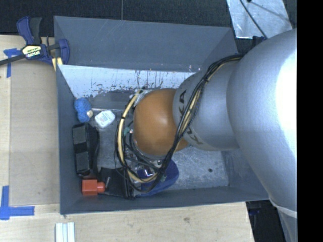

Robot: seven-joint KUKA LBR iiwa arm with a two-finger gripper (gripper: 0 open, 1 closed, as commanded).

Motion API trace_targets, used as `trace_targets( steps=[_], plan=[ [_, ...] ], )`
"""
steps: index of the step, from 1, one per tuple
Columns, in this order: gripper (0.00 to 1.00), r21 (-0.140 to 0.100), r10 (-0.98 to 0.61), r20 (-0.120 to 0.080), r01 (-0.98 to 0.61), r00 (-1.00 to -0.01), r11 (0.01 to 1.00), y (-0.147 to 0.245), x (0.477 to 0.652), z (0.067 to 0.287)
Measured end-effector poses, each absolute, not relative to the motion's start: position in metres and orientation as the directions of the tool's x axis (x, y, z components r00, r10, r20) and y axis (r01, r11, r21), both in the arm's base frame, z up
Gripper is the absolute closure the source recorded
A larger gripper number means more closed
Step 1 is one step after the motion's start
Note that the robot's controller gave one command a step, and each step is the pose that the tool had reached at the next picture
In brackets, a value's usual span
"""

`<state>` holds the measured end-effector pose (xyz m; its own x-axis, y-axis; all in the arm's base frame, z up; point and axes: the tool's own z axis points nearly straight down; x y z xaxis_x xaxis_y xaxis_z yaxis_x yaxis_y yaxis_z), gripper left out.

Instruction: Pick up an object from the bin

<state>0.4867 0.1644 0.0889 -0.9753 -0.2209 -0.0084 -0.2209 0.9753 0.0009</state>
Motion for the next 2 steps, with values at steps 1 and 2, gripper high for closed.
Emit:
trace_targets(
  steps=[1, 2],
  plan=[
    [1.0, 0.001, -0.219, -0.006, -0.219, -0.976, 0.976, 0.164, 0.486, 0.088],
    [1.0, 0.001, -0.214, -0.012, -0.214, -0.977, 0.977, 0.165, 0.496, 0.197]
  ],
)
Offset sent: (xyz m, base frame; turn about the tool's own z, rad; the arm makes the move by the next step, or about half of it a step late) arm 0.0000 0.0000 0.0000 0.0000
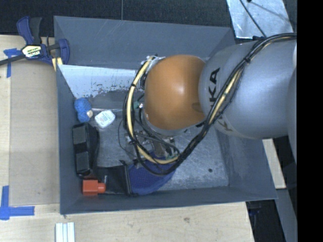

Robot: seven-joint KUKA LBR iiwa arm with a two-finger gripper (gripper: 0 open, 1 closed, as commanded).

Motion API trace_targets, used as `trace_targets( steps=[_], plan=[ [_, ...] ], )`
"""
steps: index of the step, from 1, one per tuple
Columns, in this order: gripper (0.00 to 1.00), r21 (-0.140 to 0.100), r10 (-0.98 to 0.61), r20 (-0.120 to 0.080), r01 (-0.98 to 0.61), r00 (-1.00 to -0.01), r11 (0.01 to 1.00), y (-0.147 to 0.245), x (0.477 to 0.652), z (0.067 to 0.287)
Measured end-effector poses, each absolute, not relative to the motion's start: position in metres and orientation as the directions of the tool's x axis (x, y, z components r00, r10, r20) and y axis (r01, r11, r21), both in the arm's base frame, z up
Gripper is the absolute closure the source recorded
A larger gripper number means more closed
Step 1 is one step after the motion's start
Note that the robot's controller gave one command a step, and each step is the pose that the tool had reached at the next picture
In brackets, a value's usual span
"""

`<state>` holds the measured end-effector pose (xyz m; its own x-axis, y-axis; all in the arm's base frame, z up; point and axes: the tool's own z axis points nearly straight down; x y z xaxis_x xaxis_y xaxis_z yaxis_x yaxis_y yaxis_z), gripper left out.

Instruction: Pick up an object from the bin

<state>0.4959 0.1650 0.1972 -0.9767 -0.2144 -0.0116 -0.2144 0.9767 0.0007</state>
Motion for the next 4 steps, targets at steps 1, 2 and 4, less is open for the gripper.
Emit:
trace_targets(
  steps=[1, 2, 4],
  plan=[
    [0.0, 0.0, -0.214, -0.003, -0.214, -0.977, 0.977, 0.164, 0.494, 0.192],
    [0.0, 0.002, -0.611, 0.006, -0.611, -0.792, 0.792, 0.158, 0.517, 0.069],
    [1.0, -0.005, -0.61, -0.012, -0.61, -0.792, 0.792, 0.154, 0.528, 0.282]
  ],
)
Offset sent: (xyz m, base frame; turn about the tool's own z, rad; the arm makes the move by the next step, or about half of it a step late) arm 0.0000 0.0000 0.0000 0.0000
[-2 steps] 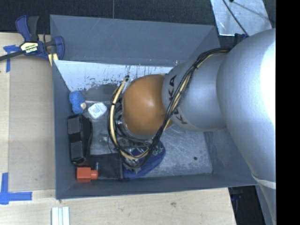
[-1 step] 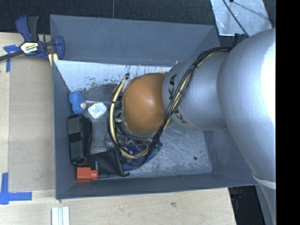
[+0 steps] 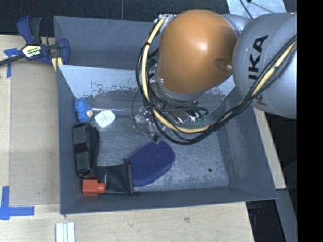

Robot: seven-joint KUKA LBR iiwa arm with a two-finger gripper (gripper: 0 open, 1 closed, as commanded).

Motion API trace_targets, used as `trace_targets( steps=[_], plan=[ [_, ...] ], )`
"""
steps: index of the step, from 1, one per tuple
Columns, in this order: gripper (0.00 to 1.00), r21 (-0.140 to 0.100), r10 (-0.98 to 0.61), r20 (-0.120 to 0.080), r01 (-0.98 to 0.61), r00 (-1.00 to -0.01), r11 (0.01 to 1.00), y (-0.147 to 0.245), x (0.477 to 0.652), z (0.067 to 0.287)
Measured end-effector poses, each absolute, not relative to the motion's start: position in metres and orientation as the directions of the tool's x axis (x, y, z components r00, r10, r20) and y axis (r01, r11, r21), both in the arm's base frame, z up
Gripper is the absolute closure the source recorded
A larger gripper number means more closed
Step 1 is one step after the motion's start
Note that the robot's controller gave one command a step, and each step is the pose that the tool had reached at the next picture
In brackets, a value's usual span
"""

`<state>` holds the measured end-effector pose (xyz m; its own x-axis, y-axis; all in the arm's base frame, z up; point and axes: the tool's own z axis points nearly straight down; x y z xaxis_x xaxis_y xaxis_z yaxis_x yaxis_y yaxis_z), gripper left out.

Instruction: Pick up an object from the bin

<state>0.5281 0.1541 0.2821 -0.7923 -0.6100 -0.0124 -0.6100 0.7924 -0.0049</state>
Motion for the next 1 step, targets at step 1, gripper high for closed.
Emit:
trace_targets(
  steps=[1],
  plan=[
    [1.0, 0.002, -0.504, 0.004, -0.504, -0.864, 0.864, 0.167, 0.5233, 0.1829]
  ],
)
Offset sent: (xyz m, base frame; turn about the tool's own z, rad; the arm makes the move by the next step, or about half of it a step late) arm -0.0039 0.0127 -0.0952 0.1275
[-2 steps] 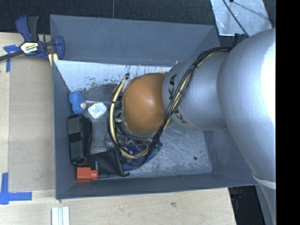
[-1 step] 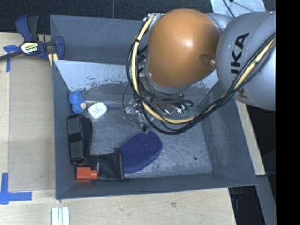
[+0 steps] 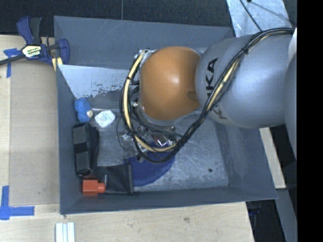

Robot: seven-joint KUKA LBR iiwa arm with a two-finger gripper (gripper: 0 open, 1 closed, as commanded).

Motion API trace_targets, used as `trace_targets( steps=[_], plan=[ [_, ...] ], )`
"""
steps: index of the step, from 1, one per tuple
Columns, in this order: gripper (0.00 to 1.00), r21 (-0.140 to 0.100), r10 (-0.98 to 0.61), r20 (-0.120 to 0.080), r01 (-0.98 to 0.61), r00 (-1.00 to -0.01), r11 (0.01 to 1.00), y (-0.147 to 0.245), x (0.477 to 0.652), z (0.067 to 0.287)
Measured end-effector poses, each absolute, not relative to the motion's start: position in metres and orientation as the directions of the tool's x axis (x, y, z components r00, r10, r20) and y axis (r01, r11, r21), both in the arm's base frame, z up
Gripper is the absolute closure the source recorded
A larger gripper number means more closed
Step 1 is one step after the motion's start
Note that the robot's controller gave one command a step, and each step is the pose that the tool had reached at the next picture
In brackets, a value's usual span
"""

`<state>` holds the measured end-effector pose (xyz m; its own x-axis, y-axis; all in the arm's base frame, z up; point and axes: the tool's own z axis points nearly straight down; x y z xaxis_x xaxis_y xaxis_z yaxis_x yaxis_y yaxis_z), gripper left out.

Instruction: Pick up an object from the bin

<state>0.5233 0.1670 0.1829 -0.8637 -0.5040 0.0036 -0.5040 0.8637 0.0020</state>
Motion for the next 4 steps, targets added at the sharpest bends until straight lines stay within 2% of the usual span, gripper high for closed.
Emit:
trace_targets(
  steps=[1, 2, 3, 4],
  plan=[
    [0.0, 0.0, -0.503, -0.003, -0.503, -0.864, 0.864, 0.167, 0.525, 0.187],
    [0.0, 0.002, -0.69, 0.003, -0.69, -0.723, 0.723, 0.128, 0.569, 0.068],
    [1.0, -0.004, -0.689, -0.011, -0.689, -0.724, 0.724, 0.131, 0.572, 0.074],
    [1.0, -0.004, -0.649, -0.011, -0.649, -0.76, 0.76, 0.16, 0.558, 0.203]
  ],
)
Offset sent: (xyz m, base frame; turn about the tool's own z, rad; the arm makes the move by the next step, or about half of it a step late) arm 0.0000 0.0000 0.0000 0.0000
